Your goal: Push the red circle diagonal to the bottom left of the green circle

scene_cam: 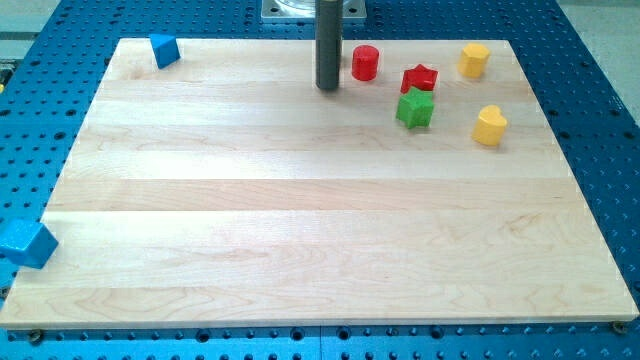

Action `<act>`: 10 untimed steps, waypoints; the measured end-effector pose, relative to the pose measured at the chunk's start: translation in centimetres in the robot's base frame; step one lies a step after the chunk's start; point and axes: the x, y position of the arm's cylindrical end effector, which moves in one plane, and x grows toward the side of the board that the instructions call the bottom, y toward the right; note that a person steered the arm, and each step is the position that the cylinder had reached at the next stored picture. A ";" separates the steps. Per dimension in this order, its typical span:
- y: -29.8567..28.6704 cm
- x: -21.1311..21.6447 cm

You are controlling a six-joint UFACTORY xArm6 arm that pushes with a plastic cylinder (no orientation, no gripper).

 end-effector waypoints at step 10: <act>-4.0 -0.2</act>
